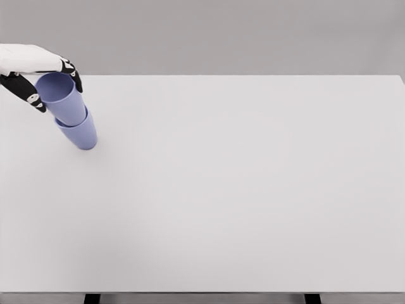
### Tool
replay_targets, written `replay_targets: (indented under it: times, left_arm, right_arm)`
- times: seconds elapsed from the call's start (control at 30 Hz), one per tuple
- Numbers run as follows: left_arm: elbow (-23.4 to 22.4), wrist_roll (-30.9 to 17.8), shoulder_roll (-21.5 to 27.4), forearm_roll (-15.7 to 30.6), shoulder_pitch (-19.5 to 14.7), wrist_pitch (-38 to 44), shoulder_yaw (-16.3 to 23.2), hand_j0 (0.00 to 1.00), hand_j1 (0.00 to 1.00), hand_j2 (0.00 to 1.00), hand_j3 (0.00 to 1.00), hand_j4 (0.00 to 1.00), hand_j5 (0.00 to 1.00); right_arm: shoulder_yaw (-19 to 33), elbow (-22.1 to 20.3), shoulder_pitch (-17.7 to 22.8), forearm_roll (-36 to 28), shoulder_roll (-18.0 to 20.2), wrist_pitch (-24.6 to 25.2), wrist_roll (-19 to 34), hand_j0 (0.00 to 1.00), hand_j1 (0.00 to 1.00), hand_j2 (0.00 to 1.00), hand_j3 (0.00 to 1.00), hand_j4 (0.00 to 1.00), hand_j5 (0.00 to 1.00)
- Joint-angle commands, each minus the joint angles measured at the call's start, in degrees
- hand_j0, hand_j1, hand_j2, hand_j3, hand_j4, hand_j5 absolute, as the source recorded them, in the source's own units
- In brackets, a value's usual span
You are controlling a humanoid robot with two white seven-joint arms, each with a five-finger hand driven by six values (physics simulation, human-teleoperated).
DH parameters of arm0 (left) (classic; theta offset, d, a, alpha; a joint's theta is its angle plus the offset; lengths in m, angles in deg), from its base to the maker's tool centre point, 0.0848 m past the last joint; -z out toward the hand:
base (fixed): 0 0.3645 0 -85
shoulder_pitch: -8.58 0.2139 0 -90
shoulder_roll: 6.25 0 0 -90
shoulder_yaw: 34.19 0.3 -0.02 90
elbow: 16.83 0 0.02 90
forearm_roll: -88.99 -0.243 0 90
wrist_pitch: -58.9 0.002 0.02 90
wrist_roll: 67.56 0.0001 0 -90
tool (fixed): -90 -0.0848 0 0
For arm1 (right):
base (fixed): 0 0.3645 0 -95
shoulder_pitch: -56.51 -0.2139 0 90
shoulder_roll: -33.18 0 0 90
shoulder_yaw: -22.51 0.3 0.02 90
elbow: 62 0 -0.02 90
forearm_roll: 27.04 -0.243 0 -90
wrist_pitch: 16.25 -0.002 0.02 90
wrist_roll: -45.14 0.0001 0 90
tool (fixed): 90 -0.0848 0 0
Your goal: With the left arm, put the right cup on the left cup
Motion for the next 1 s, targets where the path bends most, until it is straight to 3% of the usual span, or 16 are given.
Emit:
replay_targets:
  times: [0.0,0.47,0.73,0.87,0.97]
  left_arm:
    - [0.0,0.0,-0.2,0.1,0.0,0.1,-0.1,0.8,0.8,0.8,0.8,0.8,0.8]
    - [-0.3,0.0,-0.4,0.0,0.1,0.0,0.0,0.88,0.88,0.88,0.88,0.88,0.88]
    - [0.0,0.0,0.1,0.2,0.1,-0.1,-0.1,0.99,0.99,0.99,0.99,0.99,0.99]
    - [1.1,0.0,0.4,0.6,-0.1,-0.5,-1.0,1.0,1.0,1.0,1.0,1.0,1.0]
    - [6.3,0.0,3.2,1.0,0.1,-0.9,-4.1,1.0,1.0,1.0,1.0,1.0,1.0]
  right_arm:
    - [-0.1,0.0,-0.1,0.0,0.0,-0.1,0.0,1.0,1.0,1.0,1.0,1.0,1.0]
    - [0.0,0.0,-0.1,0.0,0.0,0.0,0.0,1.0,1.0,1.0,1.0,1.0,1.0]
    - [0.0,0.0,0.0,0.0,0.0,0.0,0.0,1.0,1.0,1.0,1.0,1.0,1.0]
    - [0.0,0.0,-0.1,0.0,0.0,-0.1,0.0,1.0,1.0,1.0,1.0,1.0,1.0]
    - [0.0,0.0,0.0,0.0,0.0,0.0,0.0,1.0,1.0,1.0,1.0,1.0,1.0]
